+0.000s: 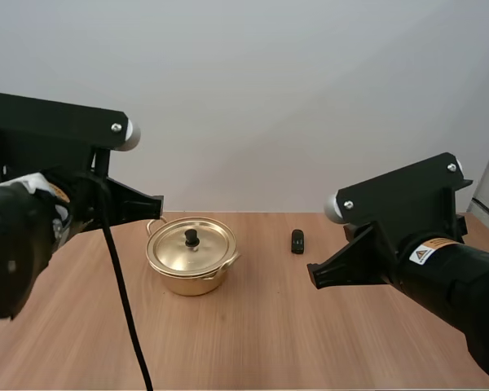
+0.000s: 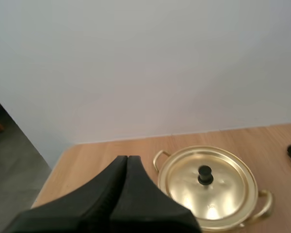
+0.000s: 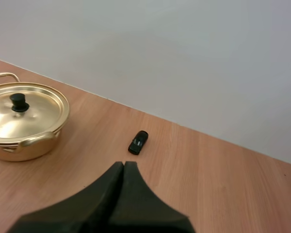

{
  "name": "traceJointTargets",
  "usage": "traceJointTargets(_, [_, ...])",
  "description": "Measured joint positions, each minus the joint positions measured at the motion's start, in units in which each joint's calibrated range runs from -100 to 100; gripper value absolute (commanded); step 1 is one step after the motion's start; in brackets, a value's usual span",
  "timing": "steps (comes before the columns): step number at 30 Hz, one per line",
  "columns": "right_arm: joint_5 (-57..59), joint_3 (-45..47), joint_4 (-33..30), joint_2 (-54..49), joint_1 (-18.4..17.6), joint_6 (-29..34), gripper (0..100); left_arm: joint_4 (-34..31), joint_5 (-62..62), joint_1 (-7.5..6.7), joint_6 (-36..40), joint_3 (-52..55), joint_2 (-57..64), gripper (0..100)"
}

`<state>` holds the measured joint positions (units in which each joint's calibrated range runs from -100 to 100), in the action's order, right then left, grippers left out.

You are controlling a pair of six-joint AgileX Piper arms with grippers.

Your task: Open the pot, put the car inside, and close it

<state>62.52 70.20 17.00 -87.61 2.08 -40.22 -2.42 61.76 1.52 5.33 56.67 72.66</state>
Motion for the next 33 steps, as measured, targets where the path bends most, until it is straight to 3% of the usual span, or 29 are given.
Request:
traceJointTargets(4, [1.28,0.0,3.08,0.0,0.06,-1.52,0,6.75,6.05,0.0,-5.9,-1.99,-6.24,0])
traceJointTargets(8, [1.28,0.0,2.97,0.0,0.06,-1.52,0,12.84,4.34,0.0,-11.81,-1.99,-9.42,0])
traceJointTargets(16, [1.71,0.0,2.97,0.0,-0.08,-1.52,0,14.5,-7.01,0.0,-21.32,-4.83,-20.15,2])
traceJointTargets(26, [1.9,0.0,2.97,0.0,-0.08,-1.52,0,17.92,1.68,0.0,-22.85,-12.04,-39.12,53])
traceJointTargets(33, [1.9,0.0,2.97,0.0,-0.08,-1.52,0,18.58,2.6,-0.38,-23.6,-13.48,-47.66,69])
